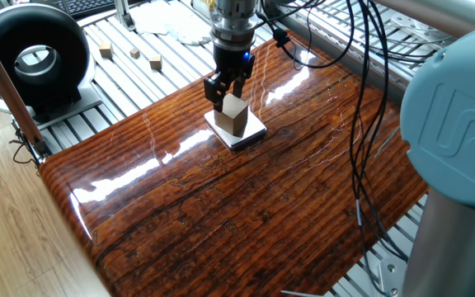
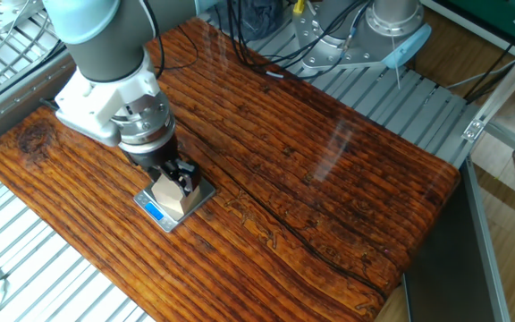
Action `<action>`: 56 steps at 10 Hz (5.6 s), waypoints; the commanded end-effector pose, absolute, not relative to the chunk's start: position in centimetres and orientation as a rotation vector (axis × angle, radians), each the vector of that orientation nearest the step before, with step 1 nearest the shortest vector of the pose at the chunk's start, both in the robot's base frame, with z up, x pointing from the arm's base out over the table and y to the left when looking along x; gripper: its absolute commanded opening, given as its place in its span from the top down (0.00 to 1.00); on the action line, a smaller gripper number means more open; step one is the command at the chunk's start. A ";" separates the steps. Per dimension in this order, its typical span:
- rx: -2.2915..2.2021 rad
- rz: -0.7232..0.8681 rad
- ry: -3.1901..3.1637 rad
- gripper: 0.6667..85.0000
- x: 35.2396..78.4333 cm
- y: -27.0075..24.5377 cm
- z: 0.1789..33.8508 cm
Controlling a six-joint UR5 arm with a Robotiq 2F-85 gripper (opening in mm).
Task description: Remove the object from the scale
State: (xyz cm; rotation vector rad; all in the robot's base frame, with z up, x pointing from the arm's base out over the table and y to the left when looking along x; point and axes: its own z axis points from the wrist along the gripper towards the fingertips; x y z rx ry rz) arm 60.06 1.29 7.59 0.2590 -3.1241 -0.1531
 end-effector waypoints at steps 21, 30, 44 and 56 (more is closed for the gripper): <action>0.241 -0.101 -3.099 0.40 59.4 0.8 4.2; -0.033 -0.321 -3.099 1.00 60.3 7.1 8.4; 0.049 -0.228 -3.199 0.11 62.4 10.3 5.9; 0.140 -0.147 -3.199 1.00 63.0 5.9 7.5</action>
